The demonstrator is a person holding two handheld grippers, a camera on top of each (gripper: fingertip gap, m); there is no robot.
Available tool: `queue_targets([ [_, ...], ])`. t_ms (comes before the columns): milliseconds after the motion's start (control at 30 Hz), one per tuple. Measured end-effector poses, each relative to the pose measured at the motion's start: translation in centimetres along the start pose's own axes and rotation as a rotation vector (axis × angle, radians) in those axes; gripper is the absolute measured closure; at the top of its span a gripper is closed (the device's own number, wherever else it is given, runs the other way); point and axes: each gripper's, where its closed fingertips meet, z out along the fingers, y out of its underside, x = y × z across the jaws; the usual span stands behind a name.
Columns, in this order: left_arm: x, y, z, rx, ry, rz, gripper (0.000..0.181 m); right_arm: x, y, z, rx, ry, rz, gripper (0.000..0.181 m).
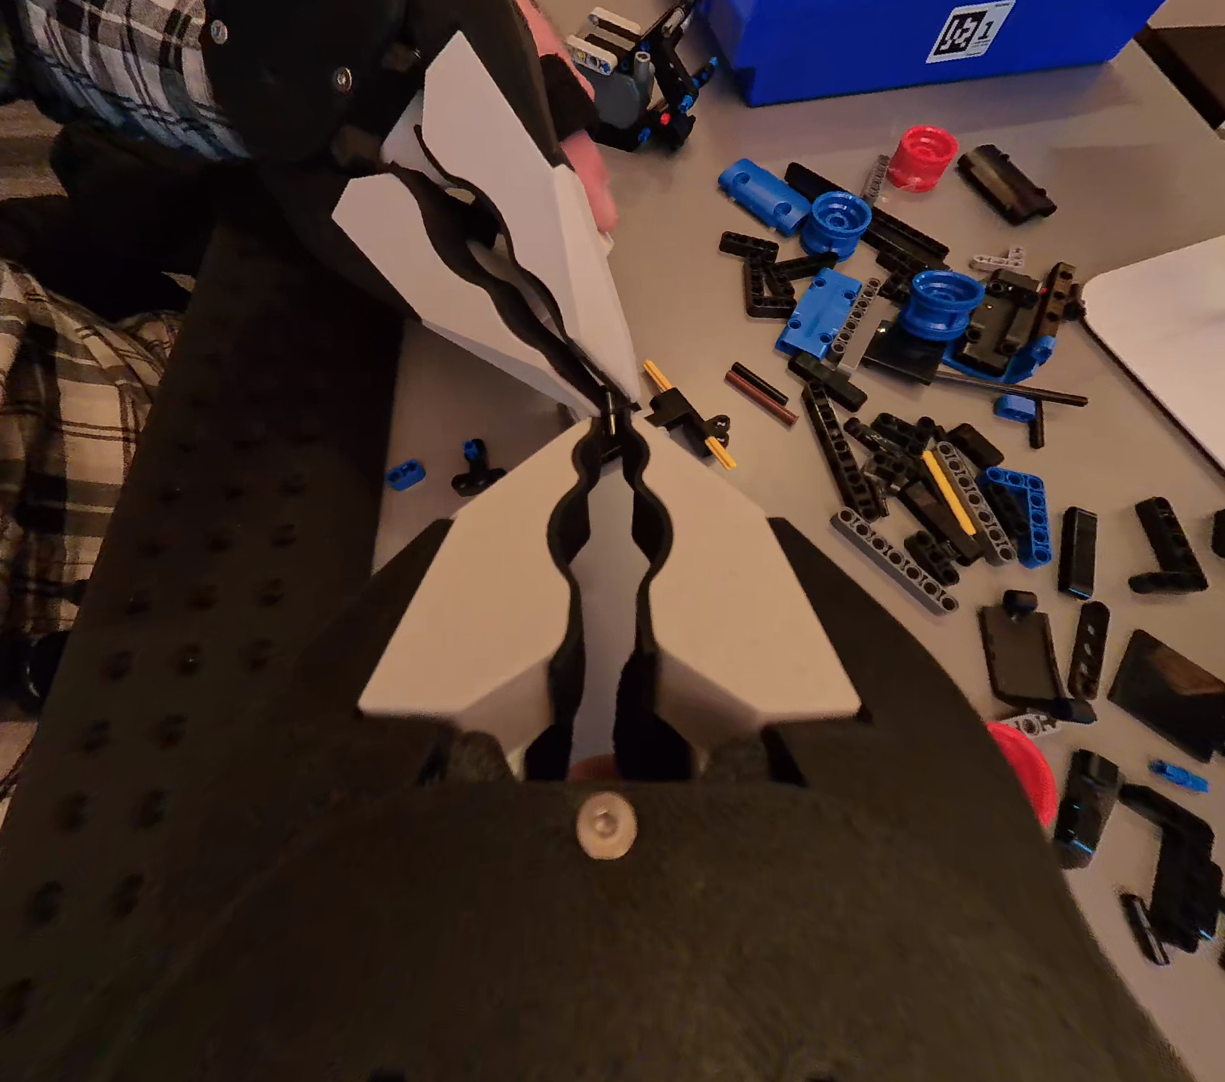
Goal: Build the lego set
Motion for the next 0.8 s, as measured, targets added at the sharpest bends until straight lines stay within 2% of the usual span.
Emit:
queue_targets([
  [233, 0.4, 0.3, 0.1, -0.009, 0.034, -0.022, 0.178, -0.1, 0.3, 0.1, 0.026, -0.034, 0.033, 0.179],
  [333, 0.9, 2.3, 0.0, -0.101, 0.126, -0.112, 0.151, 0.4, 1.7, 0.5, -0.07, 0.014, -0.03, 0.178],
  [467, 2.4, 5.3, -0.4, -0.212, 0.249, -0.227, 0.137, 0.4, 3.6, 1.7, -0.162, 0.015, -0.078, 0.178],
  [567, 2.9, 5.9, 0.0, -0.237, 0.284, -0.264, 0.131, 0.3, 4.8, 3.0, -0.218, -0.005, -0.107, 0.179],
  [633, 3.3, 6.6, 0.3, -0.272, 0.295, -0.262, 0.132, 0.3, 5.2, 3.7, -0.253, -0.008, -0.136, 0.179],
  [700, 3.2, 6.3, 0.4, -0.257, 0.296, -0.264, 0.145, 0.4, 5.6, 4.2, -0.288, -0.004, -0.151, 0.179],
  [800, 3.2, 6.4, 0.4, -0.255, 0.289, -0.242, 0.152, 0.4, 5.5, 4.6, -0.295, -0.014, -0.168, 0.179],
])
